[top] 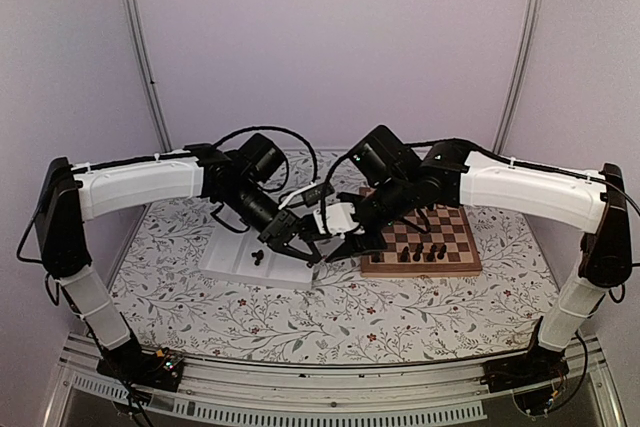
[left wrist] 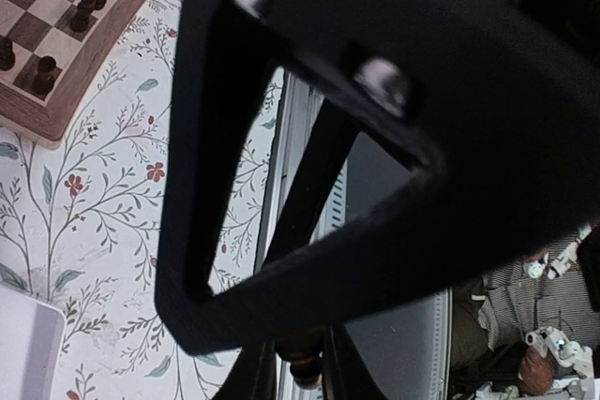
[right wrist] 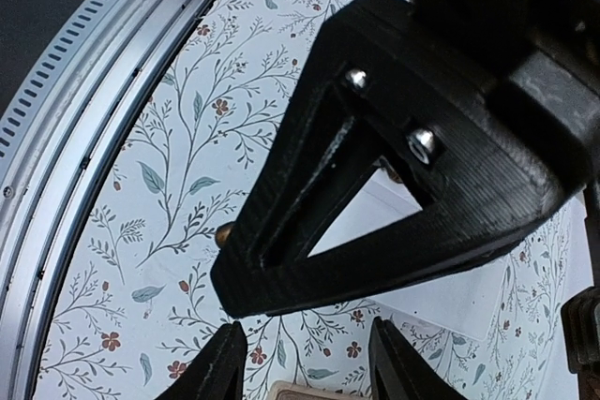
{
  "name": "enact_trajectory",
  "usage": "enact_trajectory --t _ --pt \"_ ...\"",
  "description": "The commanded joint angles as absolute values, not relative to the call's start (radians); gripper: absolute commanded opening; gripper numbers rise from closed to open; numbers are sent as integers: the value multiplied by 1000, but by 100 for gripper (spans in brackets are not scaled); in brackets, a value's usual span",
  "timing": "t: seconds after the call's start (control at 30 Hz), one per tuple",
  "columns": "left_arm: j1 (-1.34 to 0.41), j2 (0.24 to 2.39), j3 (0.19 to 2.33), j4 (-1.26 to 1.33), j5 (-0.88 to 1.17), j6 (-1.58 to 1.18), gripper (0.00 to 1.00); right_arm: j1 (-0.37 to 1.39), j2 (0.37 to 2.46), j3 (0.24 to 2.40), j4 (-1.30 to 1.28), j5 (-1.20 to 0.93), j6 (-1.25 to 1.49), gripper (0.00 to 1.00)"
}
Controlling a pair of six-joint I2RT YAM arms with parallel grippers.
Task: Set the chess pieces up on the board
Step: Place the chess piece on the chessboard.
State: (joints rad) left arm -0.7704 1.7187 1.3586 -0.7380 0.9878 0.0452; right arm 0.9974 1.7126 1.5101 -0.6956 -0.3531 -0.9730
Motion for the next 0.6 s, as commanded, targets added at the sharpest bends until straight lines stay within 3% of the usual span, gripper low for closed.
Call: enact_trajectory --t 0.0,0.3,0.57 --pt "-781 1736 1380 -706 1005 46 16 1021 1727 1532 -704 -358 -970 47" --pt "-775 1734 1368 -609 1014 -31 16 1039 1721 1517 -673 -361 -936 44" --pt "-753 1731 1320 -436 1000 -179 16 1039 1712 1470 -550 -311 -834 28"
